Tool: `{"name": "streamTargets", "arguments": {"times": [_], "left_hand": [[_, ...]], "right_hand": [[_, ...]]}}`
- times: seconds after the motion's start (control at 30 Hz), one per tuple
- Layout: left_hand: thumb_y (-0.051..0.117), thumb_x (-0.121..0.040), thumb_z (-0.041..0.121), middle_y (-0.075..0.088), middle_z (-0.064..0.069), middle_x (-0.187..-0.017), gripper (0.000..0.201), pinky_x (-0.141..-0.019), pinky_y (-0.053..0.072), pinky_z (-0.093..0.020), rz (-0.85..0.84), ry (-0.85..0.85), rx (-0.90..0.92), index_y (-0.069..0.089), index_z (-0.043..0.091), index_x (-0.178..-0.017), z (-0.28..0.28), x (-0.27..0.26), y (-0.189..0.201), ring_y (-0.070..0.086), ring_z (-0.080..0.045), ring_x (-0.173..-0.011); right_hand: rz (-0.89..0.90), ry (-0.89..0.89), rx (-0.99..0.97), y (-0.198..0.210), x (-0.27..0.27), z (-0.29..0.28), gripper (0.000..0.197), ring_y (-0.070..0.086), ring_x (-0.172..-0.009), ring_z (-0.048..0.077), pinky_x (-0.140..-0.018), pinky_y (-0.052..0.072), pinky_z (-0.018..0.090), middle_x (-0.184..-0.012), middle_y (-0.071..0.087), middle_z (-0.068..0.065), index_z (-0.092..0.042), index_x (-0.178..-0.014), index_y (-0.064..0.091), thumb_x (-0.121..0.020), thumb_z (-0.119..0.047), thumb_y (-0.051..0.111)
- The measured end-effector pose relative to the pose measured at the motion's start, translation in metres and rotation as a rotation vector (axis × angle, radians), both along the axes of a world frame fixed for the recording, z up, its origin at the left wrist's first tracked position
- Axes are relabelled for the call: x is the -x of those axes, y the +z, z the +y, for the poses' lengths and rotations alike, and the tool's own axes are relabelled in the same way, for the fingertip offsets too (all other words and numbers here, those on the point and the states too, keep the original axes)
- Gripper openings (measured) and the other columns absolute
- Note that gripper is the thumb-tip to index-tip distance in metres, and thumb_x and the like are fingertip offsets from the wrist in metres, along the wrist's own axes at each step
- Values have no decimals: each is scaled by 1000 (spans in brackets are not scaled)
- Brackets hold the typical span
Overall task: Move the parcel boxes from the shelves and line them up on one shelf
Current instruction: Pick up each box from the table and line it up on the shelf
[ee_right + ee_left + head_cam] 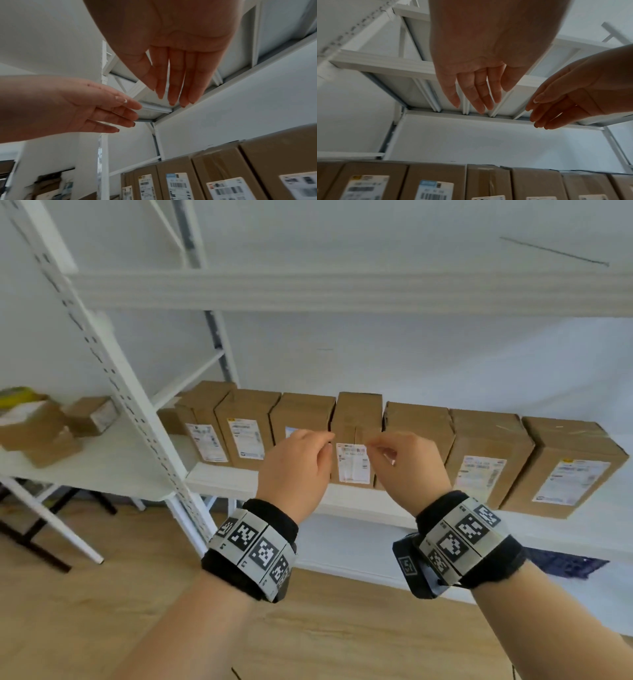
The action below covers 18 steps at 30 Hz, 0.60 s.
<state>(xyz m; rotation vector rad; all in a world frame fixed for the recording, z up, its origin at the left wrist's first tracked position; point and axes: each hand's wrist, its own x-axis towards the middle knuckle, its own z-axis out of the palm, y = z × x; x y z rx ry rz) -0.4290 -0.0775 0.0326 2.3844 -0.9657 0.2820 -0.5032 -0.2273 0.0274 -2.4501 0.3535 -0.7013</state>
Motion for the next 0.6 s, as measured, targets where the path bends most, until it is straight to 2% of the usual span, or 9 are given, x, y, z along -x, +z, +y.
{"name": "streamTargets", "arguments": {"times": [0.17,0.33,0.6], "left_hand": [[37,-99,26,58,1,-124,34,-87,42,-25,12,143,-22,56,20,-128,25,-16,-2,54,-14,-112],[37,-100,27,60,0,-121,34,-92,46,-31,36,266,-40,56,19,-127,67,-32,-4,55,-15,-110],[38,-99,28,59,2,-119,33,-91,43,-24,63,409,22,55,20,-127,160,-88,-7,55,-13,-108]], "right_hand": [[-34,134,-56,-4,-32,17,21,62,-87,13,-80,52,31,-97,70,0,-12,-99,72,-91,-14,53],[-25,262,-82,-16,-67,53,20,63,-90,12,-79,48,22,-101,70,0,-12,-101,71,-90,-14,54],[1,399,-42,-18,-145,140,21,64,-92,15,-81,50,25,-100,71,0,-12,-101,72,-90,-14,53]]}}
